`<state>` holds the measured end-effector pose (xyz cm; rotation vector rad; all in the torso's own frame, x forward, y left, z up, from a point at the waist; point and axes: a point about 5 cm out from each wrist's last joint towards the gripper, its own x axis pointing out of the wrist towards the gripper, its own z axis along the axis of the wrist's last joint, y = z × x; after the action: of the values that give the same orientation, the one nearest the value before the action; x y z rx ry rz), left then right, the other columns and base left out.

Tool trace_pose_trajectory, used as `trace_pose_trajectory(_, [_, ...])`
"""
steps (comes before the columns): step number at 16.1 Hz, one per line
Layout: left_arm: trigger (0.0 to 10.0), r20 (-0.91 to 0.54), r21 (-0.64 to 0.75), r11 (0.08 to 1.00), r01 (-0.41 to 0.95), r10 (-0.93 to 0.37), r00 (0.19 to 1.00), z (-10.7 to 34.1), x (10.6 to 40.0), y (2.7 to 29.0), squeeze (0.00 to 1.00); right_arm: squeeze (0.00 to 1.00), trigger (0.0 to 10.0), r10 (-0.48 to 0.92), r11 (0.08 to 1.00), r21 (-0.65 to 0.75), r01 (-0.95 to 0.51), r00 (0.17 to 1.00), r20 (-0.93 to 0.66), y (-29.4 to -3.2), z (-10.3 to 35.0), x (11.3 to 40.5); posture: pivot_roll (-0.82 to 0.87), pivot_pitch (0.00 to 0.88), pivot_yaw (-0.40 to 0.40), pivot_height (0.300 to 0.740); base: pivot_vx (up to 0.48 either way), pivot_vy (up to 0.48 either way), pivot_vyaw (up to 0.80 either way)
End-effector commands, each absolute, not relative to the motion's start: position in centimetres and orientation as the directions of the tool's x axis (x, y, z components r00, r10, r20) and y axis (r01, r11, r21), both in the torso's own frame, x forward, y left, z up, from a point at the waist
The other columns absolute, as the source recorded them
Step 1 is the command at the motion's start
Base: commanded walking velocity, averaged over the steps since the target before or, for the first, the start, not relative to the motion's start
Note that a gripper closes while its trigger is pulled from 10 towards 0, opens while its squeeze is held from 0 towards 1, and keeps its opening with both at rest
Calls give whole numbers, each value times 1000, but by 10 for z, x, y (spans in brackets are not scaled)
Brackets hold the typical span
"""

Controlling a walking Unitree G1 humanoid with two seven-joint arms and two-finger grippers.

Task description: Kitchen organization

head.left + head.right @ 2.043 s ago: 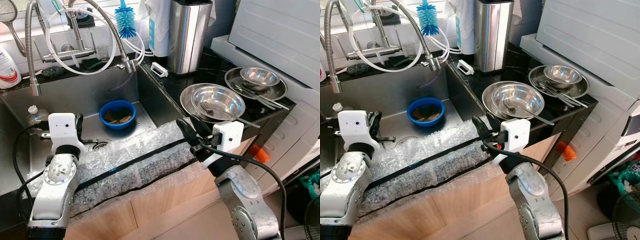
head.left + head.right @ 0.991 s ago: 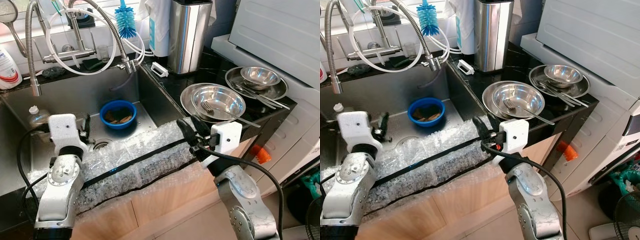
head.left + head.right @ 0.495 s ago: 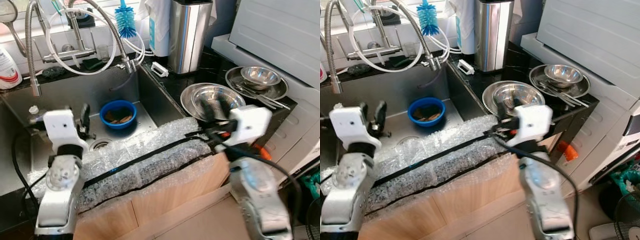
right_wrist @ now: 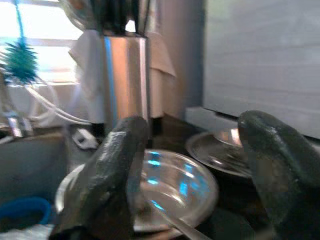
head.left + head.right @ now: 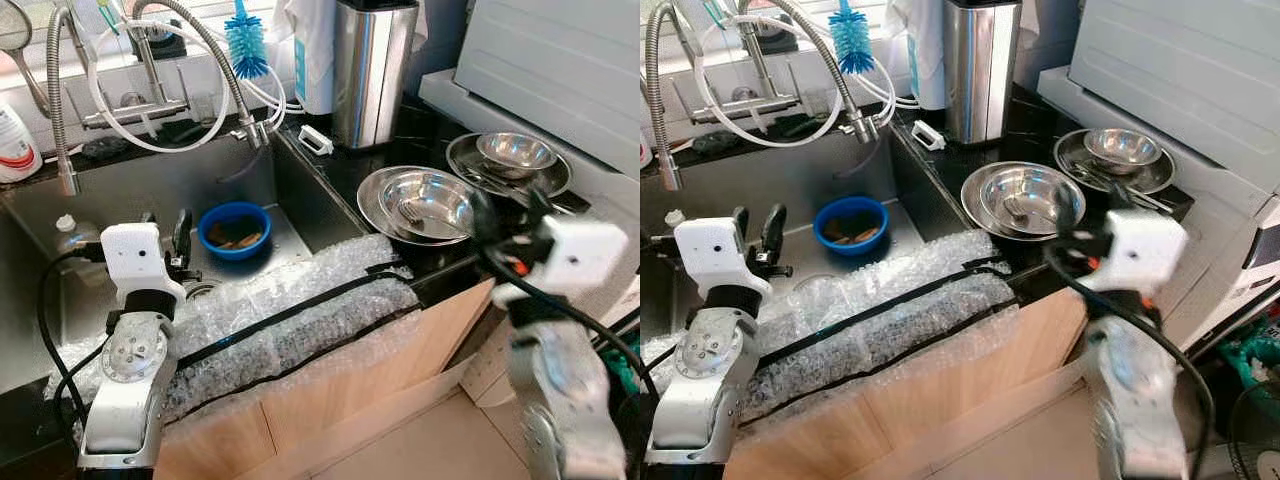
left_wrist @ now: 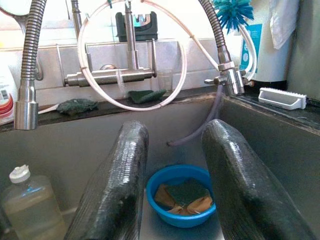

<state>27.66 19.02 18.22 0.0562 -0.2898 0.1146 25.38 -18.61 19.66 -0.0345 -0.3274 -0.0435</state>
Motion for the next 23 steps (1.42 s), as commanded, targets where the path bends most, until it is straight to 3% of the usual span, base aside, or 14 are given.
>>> trace_pose_trajectory(1, [10000,294,64,990,-126,102,950,181,276,191,0,1000,10000,-50,997,-36,66,938,344,-190,203,250,-63,0,26,740,0,0,0])
trace_pose_trajectory(5, [10000,289,71,991,-117,92,953,179,276,188,0,1000,10000,-57,996,-41,73,947,315,-190,194,248,-61,0,24,740,0,0,0])
trace_pose_trajectory(6, [10000,288,74,991,-115,89,953,178,276,188,0,0,10000,-54,997,-44,70,952,302,-190,192,249,-63,0,23,740,0,0,0])
trace_pose_trajectory(13, [10000,271,89,989,-120,92,958,174,277,188,0,0,10000,-77,997,28,73,983,168,-190,166,259,-58,4,20,740,0,0,0])
trace_pose_trajectory(23, [10000,270,110,987,-121,87,959,171,277,189,0,0,10000,-30,993,120,14,991,127,-173,155,275,-53,10,18,740,0,0,0])
